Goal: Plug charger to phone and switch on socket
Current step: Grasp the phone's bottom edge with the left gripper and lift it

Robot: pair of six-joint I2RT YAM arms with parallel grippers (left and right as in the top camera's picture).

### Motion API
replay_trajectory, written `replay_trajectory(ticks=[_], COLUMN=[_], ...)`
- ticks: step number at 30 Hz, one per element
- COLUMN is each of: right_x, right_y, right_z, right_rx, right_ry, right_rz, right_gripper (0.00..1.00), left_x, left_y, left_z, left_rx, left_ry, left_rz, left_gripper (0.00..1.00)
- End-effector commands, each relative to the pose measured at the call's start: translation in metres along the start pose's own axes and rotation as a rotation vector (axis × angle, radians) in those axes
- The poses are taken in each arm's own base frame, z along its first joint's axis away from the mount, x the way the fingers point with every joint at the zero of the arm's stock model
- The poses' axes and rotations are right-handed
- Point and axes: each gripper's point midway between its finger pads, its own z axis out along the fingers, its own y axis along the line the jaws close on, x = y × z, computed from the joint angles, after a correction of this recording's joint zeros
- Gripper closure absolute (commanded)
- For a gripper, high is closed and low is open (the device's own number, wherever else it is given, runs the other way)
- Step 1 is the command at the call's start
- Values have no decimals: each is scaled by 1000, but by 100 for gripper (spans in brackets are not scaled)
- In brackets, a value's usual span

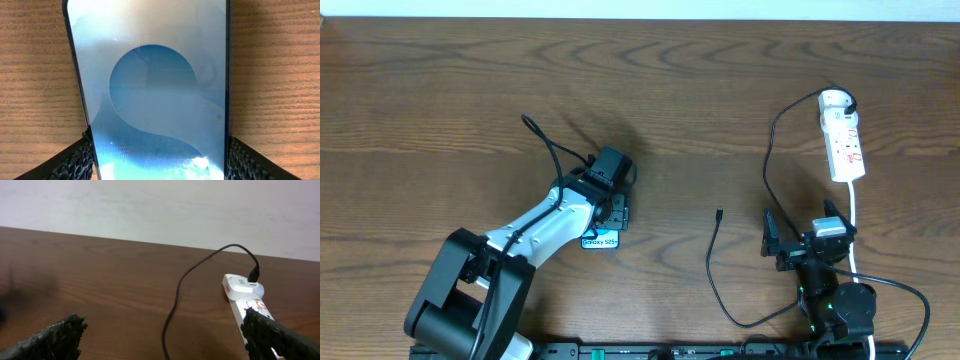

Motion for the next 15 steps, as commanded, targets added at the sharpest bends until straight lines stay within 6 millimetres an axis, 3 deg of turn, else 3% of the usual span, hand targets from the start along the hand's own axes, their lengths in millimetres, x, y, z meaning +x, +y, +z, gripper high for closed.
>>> replay_trajectory(ticks=[1,15], right_x=[1,1], right_y=[2,2], right_z=[0,0], right_rx=[-10,-10], right_ry=[4,4], right_rz=[-12,-12], right_gripper=[1,1], left_x=[11,-38], left_y=[3,-16], left_z=[9,-20], left_rx=[-20,20], left_ry=[51,-43], left_rz=[4,-7], left_gripper=[31,43])
